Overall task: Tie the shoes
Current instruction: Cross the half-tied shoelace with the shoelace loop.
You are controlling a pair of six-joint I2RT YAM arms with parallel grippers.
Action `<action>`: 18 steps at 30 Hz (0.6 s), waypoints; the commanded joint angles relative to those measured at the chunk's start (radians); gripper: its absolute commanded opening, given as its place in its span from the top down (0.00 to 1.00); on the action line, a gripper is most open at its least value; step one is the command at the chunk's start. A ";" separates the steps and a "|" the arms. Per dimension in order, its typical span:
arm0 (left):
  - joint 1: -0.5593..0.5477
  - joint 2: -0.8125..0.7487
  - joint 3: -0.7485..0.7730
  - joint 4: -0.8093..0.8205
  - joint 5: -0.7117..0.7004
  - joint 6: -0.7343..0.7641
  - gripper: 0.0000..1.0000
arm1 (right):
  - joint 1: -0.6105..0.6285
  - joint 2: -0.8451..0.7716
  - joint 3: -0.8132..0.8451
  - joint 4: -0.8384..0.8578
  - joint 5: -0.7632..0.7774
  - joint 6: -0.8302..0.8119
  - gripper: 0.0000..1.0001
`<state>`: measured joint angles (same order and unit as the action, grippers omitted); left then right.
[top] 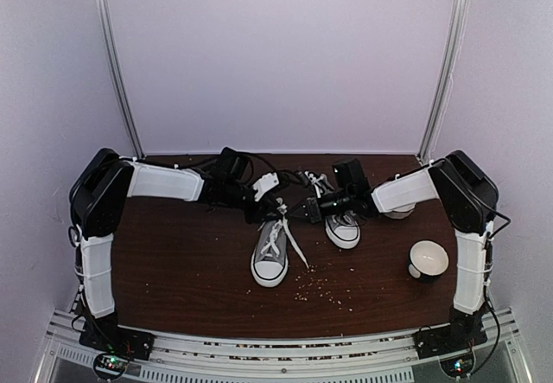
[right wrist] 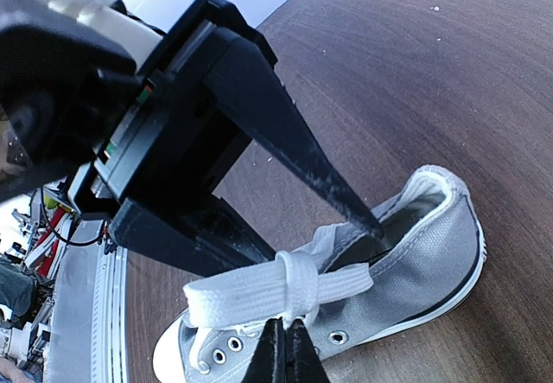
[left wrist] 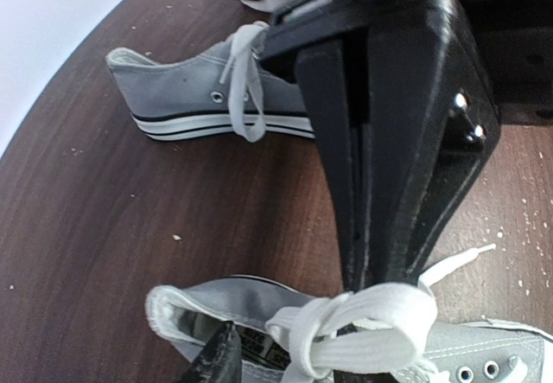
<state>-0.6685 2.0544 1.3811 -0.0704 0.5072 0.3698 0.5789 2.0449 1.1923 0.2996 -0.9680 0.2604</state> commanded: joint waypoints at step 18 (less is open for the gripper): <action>0.004 0.068 0.077 -0.065 0.149 0.045 1.00 | 0.001 -0.006 0.042 -0.051 -0.038 -0.029 0.86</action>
<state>-0.6685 2.1139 1.4624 -0.1673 0.6197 0.4232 0.5789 2.0449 1.2114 0.2604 -0.9836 0.2375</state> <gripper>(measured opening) 0.008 0.079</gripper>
